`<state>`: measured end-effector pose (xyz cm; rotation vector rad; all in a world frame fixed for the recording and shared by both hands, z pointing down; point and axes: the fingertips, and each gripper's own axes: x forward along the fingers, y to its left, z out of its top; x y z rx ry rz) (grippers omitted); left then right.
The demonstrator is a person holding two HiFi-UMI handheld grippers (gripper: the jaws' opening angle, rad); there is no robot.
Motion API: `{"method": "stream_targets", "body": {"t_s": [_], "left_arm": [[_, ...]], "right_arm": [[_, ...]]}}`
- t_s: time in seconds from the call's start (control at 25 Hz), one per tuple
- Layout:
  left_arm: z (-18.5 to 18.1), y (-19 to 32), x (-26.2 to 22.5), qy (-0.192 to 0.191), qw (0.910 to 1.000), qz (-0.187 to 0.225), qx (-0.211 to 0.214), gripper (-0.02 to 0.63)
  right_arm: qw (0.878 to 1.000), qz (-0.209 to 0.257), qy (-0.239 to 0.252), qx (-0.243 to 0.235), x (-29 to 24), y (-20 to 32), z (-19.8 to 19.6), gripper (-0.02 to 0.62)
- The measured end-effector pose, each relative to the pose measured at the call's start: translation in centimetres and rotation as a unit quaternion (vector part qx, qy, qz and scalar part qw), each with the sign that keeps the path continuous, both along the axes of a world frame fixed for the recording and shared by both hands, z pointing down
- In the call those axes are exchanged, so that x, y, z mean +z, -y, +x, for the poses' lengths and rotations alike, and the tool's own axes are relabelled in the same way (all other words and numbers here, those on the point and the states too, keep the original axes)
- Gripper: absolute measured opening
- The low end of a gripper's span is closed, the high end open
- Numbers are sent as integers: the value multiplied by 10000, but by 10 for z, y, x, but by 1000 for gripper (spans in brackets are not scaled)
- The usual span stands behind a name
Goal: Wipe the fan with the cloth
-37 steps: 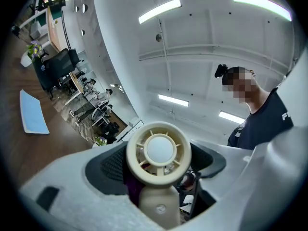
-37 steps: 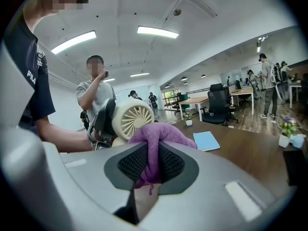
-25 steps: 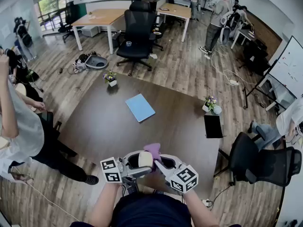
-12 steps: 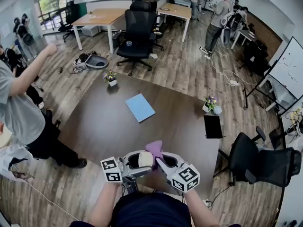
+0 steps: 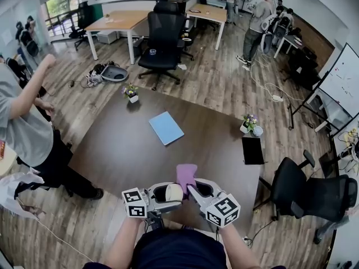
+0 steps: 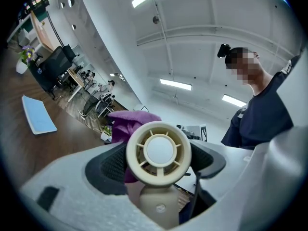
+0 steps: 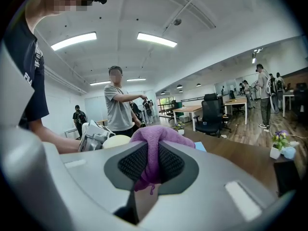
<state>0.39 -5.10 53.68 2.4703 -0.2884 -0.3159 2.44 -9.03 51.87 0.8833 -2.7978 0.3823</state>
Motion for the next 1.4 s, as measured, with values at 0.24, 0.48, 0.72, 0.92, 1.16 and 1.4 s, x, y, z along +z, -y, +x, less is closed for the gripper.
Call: {"method": "stream_targets", "body": {"t_s": [0.24, 0.48, 0.72, 0.92, 1.16, 1.4], "left_arm": [[1, -2, 14, 168, 9997, -146, 81, 377], [3, -4, 25, 499, 9987, -83, 108, 377], [2, -5, 40, 970, 9953, -10, 26, 377], [1, -3, 48, 1073, 9941, -103, -74, 377], [-3, 1, 60, 1358, 9903, -167, -222, 377], [-8, 2, 83, 1930, 9801, -180, -426, 377]], "right_arm": [[9999, 20, -107, -17, -2, -1, -2, 63], [9998, 54, -160, -106, -1, -7, -6, 63], [9992, 30, -264, -305, 5, -15, -12, 63], [9989, -11, -309, -357, 11, -20, -12, 63], [9971, -13, -472, -594, 17, -31, -14, 63], [9951, -152, -712, -670, 38, -43, -12, 63]]}}
